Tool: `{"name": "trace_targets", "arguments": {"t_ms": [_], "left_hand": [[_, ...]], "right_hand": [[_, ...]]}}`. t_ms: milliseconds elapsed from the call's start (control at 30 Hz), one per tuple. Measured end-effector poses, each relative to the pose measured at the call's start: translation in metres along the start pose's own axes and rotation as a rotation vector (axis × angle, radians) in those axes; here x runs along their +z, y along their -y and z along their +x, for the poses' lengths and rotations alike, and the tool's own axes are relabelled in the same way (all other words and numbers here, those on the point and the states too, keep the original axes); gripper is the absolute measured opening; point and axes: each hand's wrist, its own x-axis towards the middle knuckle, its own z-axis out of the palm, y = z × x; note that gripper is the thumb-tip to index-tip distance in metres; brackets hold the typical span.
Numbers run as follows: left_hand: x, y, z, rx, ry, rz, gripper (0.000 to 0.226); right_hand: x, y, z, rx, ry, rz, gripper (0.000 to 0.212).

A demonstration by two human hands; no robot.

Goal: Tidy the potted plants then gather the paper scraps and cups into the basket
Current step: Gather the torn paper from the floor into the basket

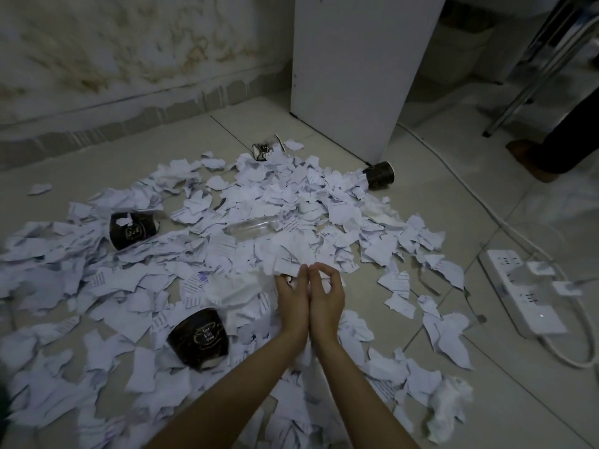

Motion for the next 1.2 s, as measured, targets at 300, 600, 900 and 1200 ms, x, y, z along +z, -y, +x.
{"name": "trace_targets", "arguments": {"t_ms": [300, 600, 900, 1200], "left_hand": [[-0.003, -0.025, -0.007, -0.096, -0.031, -0.042, 0.031], [-0.010, -0.060, -0.016, 0.076, -0.099, -0.065, 0.033], [-0.026, -0.092, -0.017, 0.217, -0.001, -0.025, 0.013], [-0.040, -0.135, -0.018, 0.263, -0.272, -0.027, 0.045]], "right_hand": [[0.005, 0.032, -0.008, -0.007, -0.010, 0.048, 0.019], [0.019, 0.064, -0.015, 0.036, -0.010, 0.057, 0.030], [0.042, 0.100, -0.020, 0.123, 0.017, 0.142, 0.033], [0.059, 0.133, -0.040, 0.287, 0.226, 0.222, 0.045]]}}
